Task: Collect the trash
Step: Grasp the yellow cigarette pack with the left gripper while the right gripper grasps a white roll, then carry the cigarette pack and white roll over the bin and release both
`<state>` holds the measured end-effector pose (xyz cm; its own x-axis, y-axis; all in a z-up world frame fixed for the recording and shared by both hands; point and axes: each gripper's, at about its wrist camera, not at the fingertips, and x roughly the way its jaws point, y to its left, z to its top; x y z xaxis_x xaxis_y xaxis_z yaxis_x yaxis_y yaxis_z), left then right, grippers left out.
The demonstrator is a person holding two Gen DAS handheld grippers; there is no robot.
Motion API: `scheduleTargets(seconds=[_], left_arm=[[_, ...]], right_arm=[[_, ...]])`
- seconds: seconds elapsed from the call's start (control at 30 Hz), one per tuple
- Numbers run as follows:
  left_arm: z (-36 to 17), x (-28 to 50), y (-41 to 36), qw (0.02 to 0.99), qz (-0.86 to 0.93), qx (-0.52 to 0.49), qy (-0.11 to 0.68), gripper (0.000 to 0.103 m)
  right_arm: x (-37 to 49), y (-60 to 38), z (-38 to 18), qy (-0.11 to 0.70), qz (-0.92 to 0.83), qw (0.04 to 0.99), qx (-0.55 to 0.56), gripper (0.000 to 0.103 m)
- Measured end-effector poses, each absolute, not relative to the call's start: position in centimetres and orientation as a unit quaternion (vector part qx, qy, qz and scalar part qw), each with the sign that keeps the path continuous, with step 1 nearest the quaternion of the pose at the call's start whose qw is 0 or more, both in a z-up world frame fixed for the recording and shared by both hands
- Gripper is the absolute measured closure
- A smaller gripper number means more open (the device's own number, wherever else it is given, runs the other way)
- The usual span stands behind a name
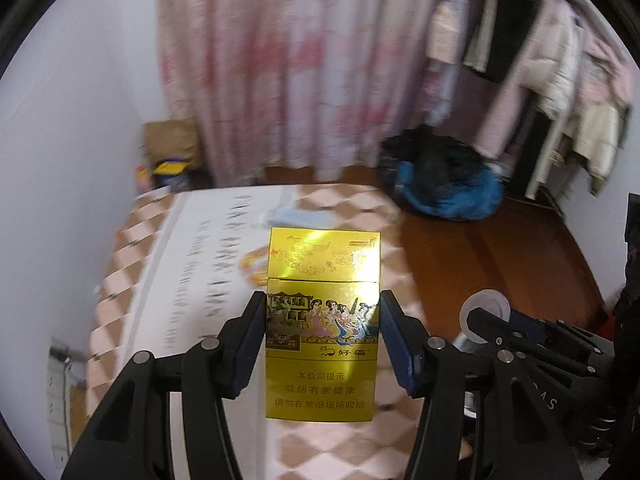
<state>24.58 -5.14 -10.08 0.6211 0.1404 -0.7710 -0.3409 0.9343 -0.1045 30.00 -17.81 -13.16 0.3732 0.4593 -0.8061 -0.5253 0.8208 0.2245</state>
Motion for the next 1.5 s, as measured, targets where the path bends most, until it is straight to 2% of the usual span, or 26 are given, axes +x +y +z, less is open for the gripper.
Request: scheduleTargets(seconds=[0.2, 0.43, 0.67, 0.9, 1.17, 1.2, 1.23, 1.27, 1.3, 1.4, 1.47, 1.5], left_arm=[[-10.0, 29.6, -13.0, 0.9, 0.057, -0.102, 0.419, 0.051], [-13.2, 35.7, -21.9, 0.886, -0.02, -0.081, 0.455, 0.051], [-19.2, 40.4, -28.9, 0.856, -0.065, -0.067, 0.509, 0.051], [-25.2, 42.8, -34.0, 0.818, -0.102, -0.055, 0.563, 0.05], [-28.3, 43.7, -36.6, 0.789, -0.11, -0.034, 0.603, 0.049], [-28.2, 43.7, -36.5, 0.789, -0.108, -0.034, 0.604, 0.039], [-28.2, 43.6, -36.2, 0.789, -0.105, -0.036, 0.604, 0.022], [-28.2, 43.6, -36.1, 0.79, -0.1, -0.036, 0.604, 0.016], [-28.2, 43.6, -36.0, 0.791, -0.095, -0.033, 0.604, 0.012], [-27.9, 43.3, -35.4, 0.793, -0.083, -0.028, 0.603, 0.011], [-27.7, 43.2, -35.0, 0.796, -0.077, -0.025, 0.6, 0.01], [-27.5, 43.1, -34.8, 0.798, -0.073, -0.024, 0.598, 0.009]], right_arm=[[32.0, -28.1, -10.8, 0.468, 0.242, 0.85, -0.005, 0.072], [34.9, -39.5, -11.8, 0.477, 0.16, 0.864, 0.024, 0.072], [38.5, -49.0, -18.1, 0.524, 0.09, 0.845, 0.057, 0.072], [41.8, -54.6, -26.9, 0.59, 0.046, 0.801, 0.089, 0.072], [42.9, -57.7, -33.5, 0.636, 0.026, 0.761, 0.122, 0.072], [42.9, -57.6, -33.7, 0.639, 0.028, 0.759, 0.12, 0.072], [43.1, -57.4, -34.0, 0.642, 0.029, 0.757, 0.119, 0.072], [43.1, -57.4, -34.2, 0.643, 0.031, 0.756, 0.118, 0.072], [43.1, -57.0, -34.3, 0.645, 0.033, 0.755, 0.117, 0.072], [43.7, -56.4, -34.5, 0.647, 0.035, 0.753, 0.113, 0.072], [43.7, -56.2, -34.6, 0.65, 0.031, 0.751, 0.107, 0.062], [43.6, -56.2, -34.4, 0.651, 0.029, 0.751, 0.11, 0.051]])
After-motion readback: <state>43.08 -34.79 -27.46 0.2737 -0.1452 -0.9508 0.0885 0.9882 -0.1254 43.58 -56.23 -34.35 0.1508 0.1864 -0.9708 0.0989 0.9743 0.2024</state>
